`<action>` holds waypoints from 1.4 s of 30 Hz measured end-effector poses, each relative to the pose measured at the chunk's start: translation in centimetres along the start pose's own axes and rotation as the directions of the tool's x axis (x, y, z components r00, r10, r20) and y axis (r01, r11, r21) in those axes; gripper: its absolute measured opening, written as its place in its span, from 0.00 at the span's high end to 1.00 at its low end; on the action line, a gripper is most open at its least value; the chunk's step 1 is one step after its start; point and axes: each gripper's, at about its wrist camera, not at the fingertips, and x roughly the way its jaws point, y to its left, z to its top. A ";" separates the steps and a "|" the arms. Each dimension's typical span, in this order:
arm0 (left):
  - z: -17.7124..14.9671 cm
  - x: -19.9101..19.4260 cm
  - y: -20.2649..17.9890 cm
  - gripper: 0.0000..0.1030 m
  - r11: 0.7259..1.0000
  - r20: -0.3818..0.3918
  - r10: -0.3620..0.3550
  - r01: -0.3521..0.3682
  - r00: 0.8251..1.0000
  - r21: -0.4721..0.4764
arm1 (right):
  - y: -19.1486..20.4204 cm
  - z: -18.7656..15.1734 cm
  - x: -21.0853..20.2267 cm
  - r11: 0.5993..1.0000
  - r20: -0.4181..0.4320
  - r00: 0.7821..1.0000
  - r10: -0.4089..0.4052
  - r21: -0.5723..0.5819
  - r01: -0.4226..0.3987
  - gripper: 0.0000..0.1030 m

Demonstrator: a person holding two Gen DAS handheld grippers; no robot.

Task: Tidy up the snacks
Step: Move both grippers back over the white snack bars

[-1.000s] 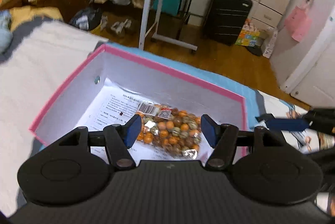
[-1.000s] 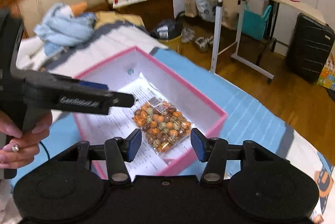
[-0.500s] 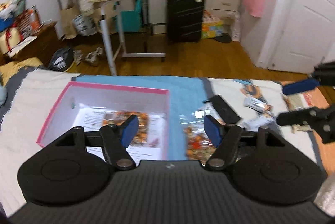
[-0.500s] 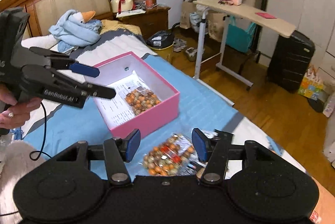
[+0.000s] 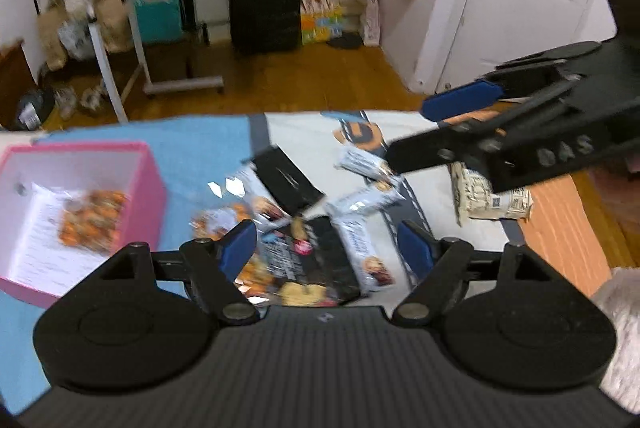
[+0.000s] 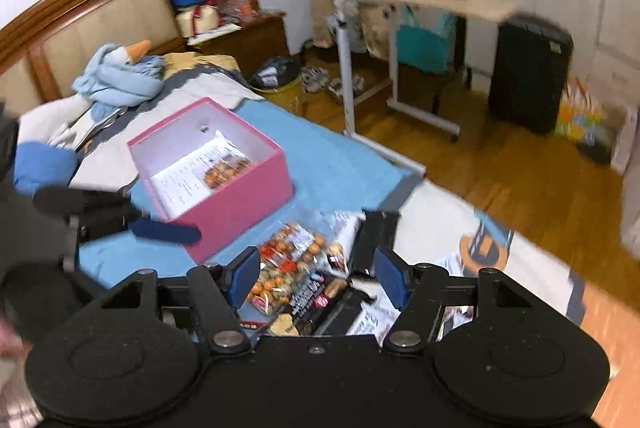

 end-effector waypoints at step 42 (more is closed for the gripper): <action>-5.6 16.1 -4.5 0.62 1.000 -0.109 -0.028 0.026 0.994 -0.016 | -12.0 -7.9 16.9 0.943 -0.244 0.969 -0.042 0.311 0.119 0.14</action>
